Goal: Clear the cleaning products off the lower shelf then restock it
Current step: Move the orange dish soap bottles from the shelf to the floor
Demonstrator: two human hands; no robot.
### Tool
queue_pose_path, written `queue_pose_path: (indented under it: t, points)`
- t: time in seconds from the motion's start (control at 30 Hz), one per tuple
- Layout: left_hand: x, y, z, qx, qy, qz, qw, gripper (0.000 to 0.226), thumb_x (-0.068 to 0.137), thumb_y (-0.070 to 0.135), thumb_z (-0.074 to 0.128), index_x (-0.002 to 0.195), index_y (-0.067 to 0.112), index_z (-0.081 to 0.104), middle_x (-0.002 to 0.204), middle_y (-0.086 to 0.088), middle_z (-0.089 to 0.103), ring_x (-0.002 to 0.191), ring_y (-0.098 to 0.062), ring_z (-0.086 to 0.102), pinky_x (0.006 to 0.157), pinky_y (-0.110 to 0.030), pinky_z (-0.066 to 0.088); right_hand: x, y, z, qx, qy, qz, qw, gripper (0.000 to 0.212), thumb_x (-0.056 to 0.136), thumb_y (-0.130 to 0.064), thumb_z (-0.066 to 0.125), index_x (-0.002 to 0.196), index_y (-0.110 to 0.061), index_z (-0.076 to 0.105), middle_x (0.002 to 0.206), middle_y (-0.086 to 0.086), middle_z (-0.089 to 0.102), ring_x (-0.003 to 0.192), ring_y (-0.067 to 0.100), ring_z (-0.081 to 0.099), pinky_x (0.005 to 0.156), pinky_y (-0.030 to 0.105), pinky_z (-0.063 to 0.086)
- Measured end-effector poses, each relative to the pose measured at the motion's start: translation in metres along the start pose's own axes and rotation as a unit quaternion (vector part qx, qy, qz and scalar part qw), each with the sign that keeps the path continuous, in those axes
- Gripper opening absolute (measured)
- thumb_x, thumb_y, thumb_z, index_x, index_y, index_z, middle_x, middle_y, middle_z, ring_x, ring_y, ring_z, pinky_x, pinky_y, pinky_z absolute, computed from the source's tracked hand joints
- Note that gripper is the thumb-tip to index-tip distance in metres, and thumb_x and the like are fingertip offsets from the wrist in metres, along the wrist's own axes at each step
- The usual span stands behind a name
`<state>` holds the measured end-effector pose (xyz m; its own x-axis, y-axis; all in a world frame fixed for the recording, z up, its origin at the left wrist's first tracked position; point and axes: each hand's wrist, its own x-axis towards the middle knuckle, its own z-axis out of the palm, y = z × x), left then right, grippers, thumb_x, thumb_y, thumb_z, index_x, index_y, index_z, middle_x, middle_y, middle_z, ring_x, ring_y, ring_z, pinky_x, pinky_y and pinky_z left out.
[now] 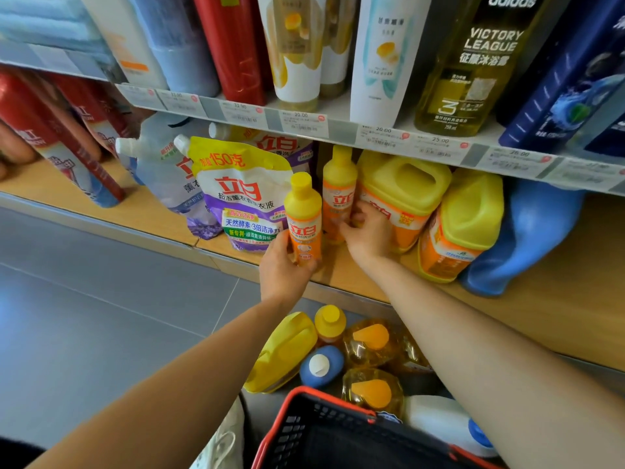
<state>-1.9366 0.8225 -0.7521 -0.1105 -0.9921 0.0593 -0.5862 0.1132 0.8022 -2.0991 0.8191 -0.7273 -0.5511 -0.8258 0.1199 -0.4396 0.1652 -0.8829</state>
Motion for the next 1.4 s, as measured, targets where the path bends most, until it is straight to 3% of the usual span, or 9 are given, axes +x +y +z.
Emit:
queue_pose_path:
  t: [0.1,0.2,0.3,0.43,0.5,0.7,1.07,1.27,1.4]
  points:
    - [-0.001,-0.006,0.003,-0.037,-0.017,-0.014,0.999,0.060,0.078,0.026,0.086,0.129,0.024,0.056,0.115,0.012,0.065,0.107,-0.009,0.063,0.083,-0.023,0.055,0.008,-0.003,0.013,0.003,0.028,0.020,0.999,0.017,0.079,-0.017,0.083,0.090,-0.010,0.072,0.074,-0.002,0.066,0.062,0.006,0.058,0.057,0.008,0.041]
    - [0.002,-0.005,0.005,-0.044,-0.016,-0.017,0.999,0.057,0.079,0.026,0.086,0.129,0.024,0.059,0.109,0.016,0.065,0.103,-0.003,0.062,0.075,-0.008,0.046,0.007,-0.001,0.014,0.021,0.005,0.060,0.998,0.027,0.082,-0.007,0.079,0.107,0.000,0.072,0.102,0.014,0.075,0.093,0.025,0.071,0.078,0.028,0.054]
    - [0.006,0.001,0.009,-0.039,-0.016,-0.020,0.999,0.054,0.078,0.026,0.086,0.126,0.022,0.062,0.112,0.008,0.073,0.098,-0.001,0.062,0.070,-0.003,0.043,-0.013,0.004,-0.007,0.057,0.001,0.063,0.996,0.034,0.084,-0.003,0.076,0.117,0.001,0.069,0.113,0.017,0.072,0.103,0.025,0.070,0.084,0.025,0.053]
    - [0.011,0.012,0.019,-0.029,-0.006,-0.031,0.999,0.057,0.078,0.027,0.085,0.130,0.020,0.061,0.117,0.001,0.074,0.104,-0.009,0.066,0.073,-0.007,0.041,-0.041,0.011,-0.055,-0.121,0.104,-0.101,0.982,0.037,0.081,-0.017,0.079,0.115,-0.010,0.069,0.108,0.008,0.072,0.099,0.023,0.065,0.089,0.034,0.052]
    - [0.012,0.015,0.023,-0.028,-0.001,-0.041,0.999,0.059,0.079,0.028,0.084,0.132,0.020,0.060,0.120,0.000,0.072,0.109,-0.016,0.067,0.080,-0.020,0.045,-0.040,0.013,-0.071,-0.195,0.070,-0.135,0.969,0.049,0.079,-0.017,0.081,0.124,-0.010,0.066,0.118,0.011,0.067,0.109,0.030,0.060,0.094,0.037,0.047]
    - [0.018,0.019,0.027,-0.021,0.002,-0.061,0.998,0.055,0.080,0.031,0.084,0.128,0.019,0.060,0.121,-0.004,0.072,0.112,-0.026,0.066,0.095,-0.042,0.054,-0.016,0.021,-0.074,-0.227,-0.025,-0.093,0.969,0.057,0.078,-0.016,0.083,0.132,-0.010,0.064,0.125,0.013,0.058,0.116,0.034,0.058,0.101,0.042,0.047]
    - [0.026,0.026,0.032,-0.015,0.012,-0.068,0.997,0.050,0.080,0.036,0.082,0.124,0.018,0.065,0.116,-0.003,0.074,0.108,-0.025,0.068,0.094,-0.039,0.054,-0.004,0.039,-0.055,-0.213,-0.180,-0.009,0.960,0.084,0.087,-0.027,0.077,0.157,-0.027,0.030,0.161,0.006,0.034,0.148,0.025,0.031,0.119,0.036,0.030]
    - [0.025,0.022,0.028,-0.008,-0.013,-0.050,0.999,0.043,0.078,0.032,0.083,0.116,0.020,0.069,0.106,-0.003,0.077,0.101,-0.024,0.070,0.087,-0.036,0.054,-0.079,0.045,-0.080,-0.070,0.104,0.144,0.982,0.036,0.085,-0.022,0.079,0.118,-0.012,0.069,0.104,0.005,0.074,0.092,0.017,0.068,0.085,0.035,0.055]
    - [0.021,0.020,0.020,-0.003,-0.054,-0.042,0.998,0.035,0.085,0.034,0.077,0.116,0.019,0.071,0.106,-0.004,0.077,0.102,-0.024,0.069,0.088,-0.037,0.054,-0.085,0.049,-0.106,-0.004,0.247,0.267,0.932,0.054,0.073,-0.032,0.089,0.112,-0.010,0.060,0.113,0.011,0.068,0.102,0.028,0.066,0.081,0.034,0.050]
